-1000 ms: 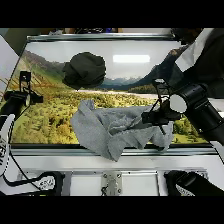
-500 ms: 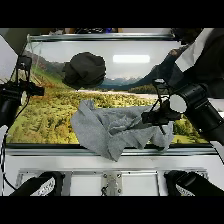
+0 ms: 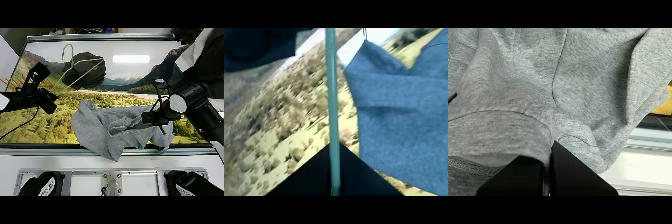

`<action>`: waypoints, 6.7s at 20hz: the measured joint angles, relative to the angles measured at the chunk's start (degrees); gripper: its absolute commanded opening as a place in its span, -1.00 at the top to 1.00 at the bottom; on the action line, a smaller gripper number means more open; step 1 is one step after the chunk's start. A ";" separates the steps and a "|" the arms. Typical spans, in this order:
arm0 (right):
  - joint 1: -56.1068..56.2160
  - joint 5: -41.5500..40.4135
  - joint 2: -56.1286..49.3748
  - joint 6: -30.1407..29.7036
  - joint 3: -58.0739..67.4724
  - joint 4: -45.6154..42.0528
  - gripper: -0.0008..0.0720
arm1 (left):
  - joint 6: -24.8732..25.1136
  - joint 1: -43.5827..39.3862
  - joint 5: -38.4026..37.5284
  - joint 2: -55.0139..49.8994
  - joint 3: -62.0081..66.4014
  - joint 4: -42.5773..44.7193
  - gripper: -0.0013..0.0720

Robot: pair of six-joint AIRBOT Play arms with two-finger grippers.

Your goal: Fold the clothes and pants, and hang the long-sleeved shirts on hangers.

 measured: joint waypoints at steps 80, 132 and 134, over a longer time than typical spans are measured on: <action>-1.79 -0.52 1.07 -0.02 16.04 8.41 0.91 | 36.72 -12.11 -20.06 -22.91 0.07 -27.58 0.93; -12.00 2.23 4.28 -46.29 19.45 40.33 -0.89 | 43.56 -12.44 -17.16 -22.91 -9.62 -33.79 0.93; -16.79 3.82 4.50 -52.22 17.49 44.35 -0.89 | 43.56 -12.44 -17.16 -22.91 -9.62 -33.77 0.93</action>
